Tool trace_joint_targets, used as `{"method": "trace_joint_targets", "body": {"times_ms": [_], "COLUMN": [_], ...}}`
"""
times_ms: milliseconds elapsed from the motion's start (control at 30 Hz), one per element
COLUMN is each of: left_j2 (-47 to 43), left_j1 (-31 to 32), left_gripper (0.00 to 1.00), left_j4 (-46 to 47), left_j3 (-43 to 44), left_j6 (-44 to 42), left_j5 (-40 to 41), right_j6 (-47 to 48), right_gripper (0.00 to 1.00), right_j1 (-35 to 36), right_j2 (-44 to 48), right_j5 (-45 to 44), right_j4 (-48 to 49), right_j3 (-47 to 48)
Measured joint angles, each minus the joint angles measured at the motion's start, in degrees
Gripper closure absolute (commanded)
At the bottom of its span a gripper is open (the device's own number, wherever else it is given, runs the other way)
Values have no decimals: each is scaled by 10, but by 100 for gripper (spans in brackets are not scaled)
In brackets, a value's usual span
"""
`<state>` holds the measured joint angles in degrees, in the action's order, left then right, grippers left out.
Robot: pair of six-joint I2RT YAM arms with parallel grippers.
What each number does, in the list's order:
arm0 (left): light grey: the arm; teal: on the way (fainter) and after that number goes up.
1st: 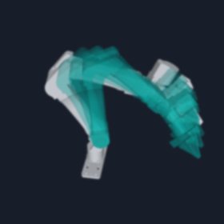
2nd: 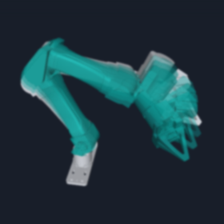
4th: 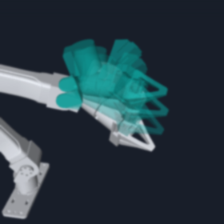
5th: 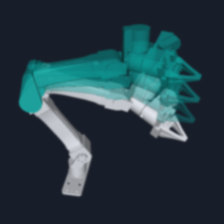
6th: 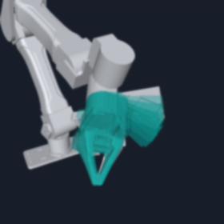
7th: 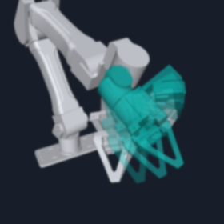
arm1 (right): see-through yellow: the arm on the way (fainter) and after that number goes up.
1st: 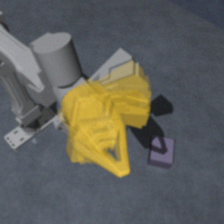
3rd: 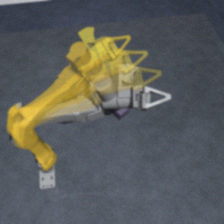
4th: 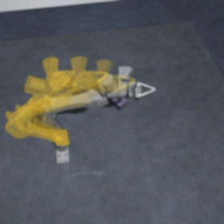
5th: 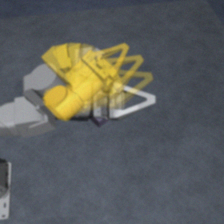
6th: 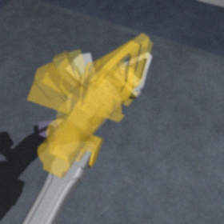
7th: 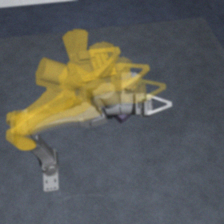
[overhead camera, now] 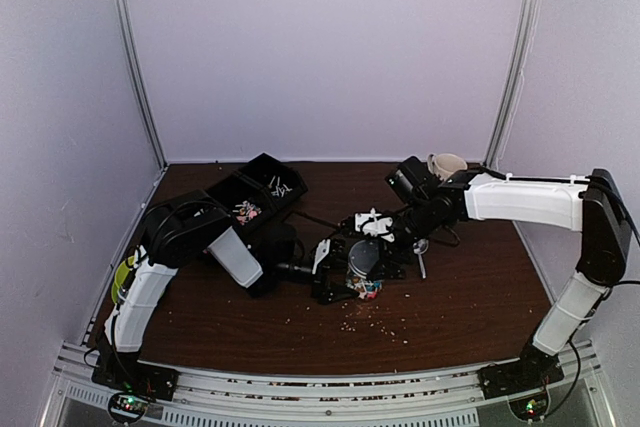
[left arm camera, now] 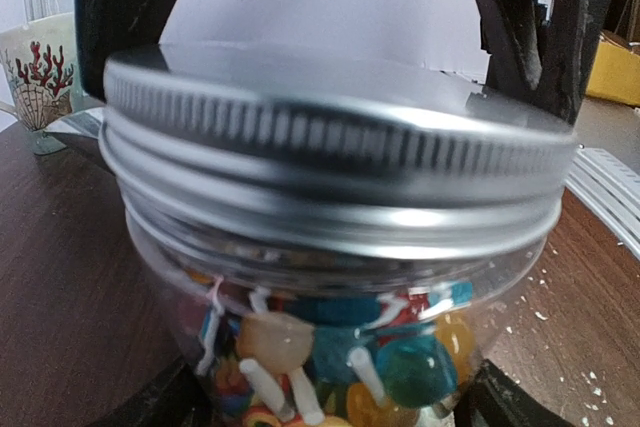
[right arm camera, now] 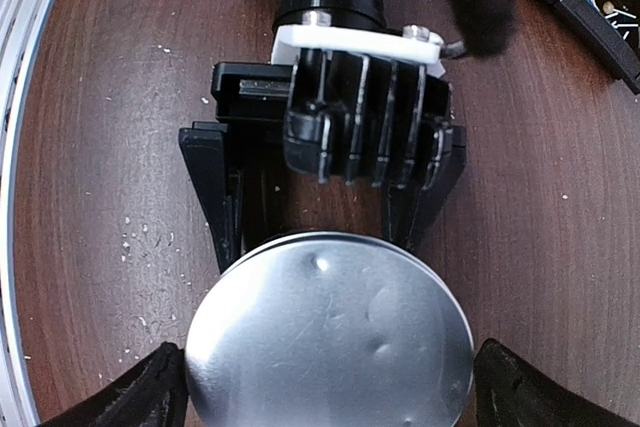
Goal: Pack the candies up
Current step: Screw the box lid onto the packing box.
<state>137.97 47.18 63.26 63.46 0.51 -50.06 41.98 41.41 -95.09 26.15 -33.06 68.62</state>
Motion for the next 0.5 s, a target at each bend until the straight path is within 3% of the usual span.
{"method": "trace_joint_targets", "body": {"times_ms": [167,500], "left_j2": [0,0], "left_j1": [0,0], "left_gripper": [19,19], "left_j4": [-4,-11], "left_j3": [2,7], "left_j6": [0,-1], "left_j5": [0,-1], "right_j6": [-3,-11], "right_gripper": [9,12], "right_j1": [0,0], "right_j2": [-3,-9], "right_j5": [0,2], "right_j4": [-12,-26], "right_j3": [13,26]}}
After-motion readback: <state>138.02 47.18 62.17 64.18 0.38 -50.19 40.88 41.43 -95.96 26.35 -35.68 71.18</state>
